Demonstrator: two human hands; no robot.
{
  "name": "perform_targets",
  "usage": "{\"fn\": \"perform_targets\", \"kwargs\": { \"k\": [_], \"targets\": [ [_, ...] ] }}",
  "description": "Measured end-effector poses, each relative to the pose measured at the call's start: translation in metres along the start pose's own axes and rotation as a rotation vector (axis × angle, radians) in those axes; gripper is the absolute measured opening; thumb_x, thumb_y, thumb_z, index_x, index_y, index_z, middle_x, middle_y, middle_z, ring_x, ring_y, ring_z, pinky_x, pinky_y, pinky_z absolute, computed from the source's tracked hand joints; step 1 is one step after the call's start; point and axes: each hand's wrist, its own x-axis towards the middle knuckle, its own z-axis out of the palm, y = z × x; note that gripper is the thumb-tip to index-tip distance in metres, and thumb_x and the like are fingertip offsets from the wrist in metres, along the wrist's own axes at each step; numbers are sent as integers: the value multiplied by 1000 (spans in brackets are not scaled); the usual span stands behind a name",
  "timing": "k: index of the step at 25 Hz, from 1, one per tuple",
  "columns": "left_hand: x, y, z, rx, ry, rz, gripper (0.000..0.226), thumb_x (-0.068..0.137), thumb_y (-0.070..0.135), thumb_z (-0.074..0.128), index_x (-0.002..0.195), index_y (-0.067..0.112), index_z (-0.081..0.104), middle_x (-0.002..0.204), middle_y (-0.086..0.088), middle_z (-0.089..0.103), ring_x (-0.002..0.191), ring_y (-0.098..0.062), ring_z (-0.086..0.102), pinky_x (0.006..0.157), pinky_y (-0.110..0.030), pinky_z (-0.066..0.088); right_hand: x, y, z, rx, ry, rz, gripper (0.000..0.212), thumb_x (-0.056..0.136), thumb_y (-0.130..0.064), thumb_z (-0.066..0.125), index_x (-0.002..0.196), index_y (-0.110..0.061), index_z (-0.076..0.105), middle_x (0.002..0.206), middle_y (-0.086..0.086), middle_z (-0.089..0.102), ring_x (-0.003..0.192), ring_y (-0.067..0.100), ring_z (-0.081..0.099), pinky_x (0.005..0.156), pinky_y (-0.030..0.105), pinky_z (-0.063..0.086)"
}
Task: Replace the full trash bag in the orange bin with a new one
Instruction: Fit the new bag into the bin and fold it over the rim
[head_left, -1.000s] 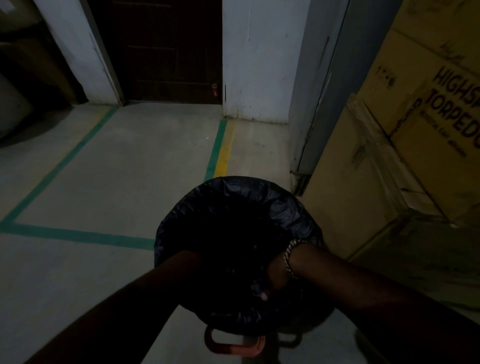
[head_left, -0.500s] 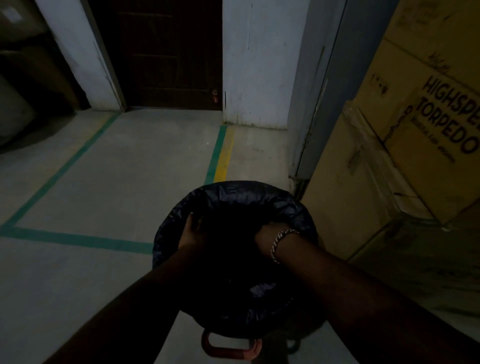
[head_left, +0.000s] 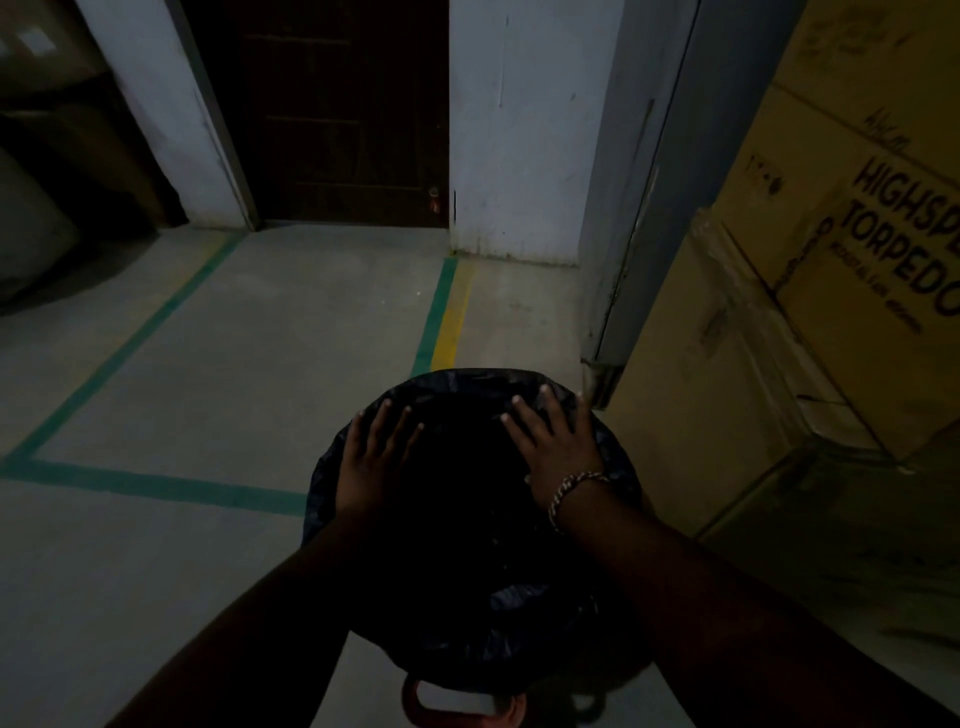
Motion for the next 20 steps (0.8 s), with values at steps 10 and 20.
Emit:
{"fn": "perform_targets", "kwargs": {
  "k": [10,20],
  "targets": [
    [5,0,-39,-383,19,-357,81,96,62,37,160,27,3,162,-13,20,132,-46,39,102,-53,36,5,35,-4,561,-23,248,87,95,-64,42,150,-46,-23,167,4,5,145,42,24,104,61,38],
    [48,-15,-55,-419,156,-109,82,82,71,22,144,23,42,125,-9,56,108,-37,57,84,-46,49,51,-7,-46,478,203,9,74,92,-71,34,156,-36,16,159,4,28,141,33,31,110,57,26]
  ]
}}
